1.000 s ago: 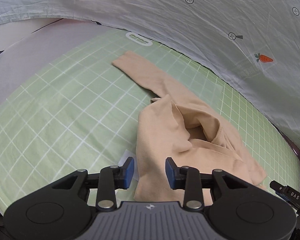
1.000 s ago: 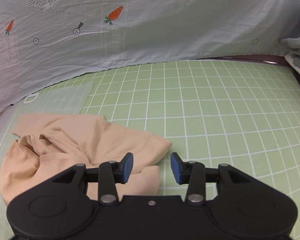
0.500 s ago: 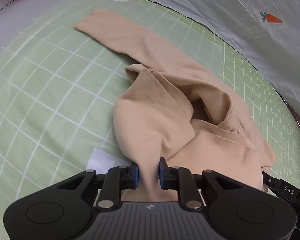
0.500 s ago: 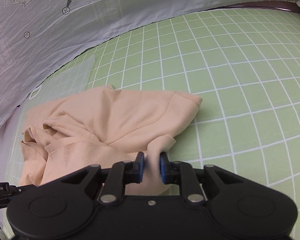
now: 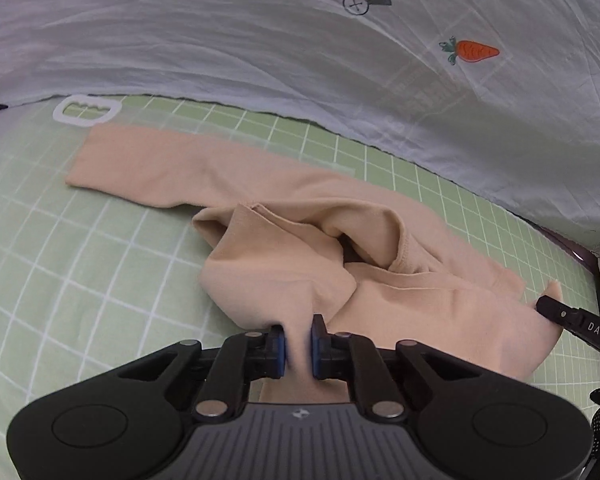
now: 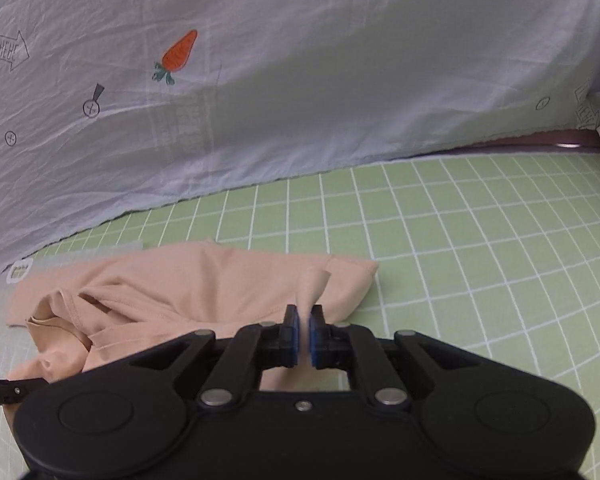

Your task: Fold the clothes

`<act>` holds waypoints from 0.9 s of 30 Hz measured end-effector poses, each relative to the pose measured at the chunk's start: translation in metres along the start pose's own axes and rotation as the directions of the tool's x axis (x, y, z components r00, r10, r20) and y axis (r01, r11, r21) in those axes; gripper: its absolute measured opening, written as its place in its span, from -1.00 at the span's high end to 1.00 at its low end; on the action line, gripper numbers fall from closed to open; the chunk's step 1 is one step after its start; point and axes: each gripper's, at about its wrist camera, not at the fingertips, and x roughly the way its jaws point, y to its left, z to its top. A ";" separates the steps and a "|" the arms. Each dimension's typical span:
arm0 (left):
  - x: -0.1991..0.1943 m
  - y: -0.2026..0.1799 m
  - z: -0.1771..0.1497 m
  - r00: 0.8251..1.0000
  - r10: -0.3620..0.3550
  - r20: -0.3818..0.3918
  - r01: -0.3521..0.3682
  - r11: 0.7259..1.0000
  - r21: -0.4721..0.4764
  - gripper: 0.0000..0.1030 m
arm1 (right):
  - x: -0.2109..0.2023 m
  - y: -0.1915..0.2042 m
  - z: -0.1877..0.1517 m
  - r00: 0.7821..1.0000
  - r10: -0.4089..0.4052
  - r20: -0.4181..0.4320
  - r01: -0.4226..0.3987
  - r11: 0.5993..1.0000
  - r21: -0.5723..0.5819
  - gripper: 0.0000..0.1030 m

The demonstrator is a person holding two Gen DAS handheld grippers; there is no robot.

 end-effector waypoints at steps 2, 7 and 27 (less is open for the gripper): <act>-0.019 0.003 -0.003 0.999 -0.014 0.032 0.013 1.000 0.009 0.76 | -0.020 -0.004 0.002 0.999 0.004 0.044 -0.004 1.000 -0.019 0.89; -0.068 -0.001 -0.043 0.999 -0.028 0.041 0.028 1.000 0.012 0.75 | -0.079 -0.006 -0.040 0.997 0.010 0.080 -0.004 0.997 -0.080 0.89; -0.112 0.057 -0.091 0.996 0.077 0.034 -0.071 0.987 -0.145 -0.02 | -0.103 -0.013 -0.105 0.997 -0.056 -0.046 0.055 0.998 -0.013 0.18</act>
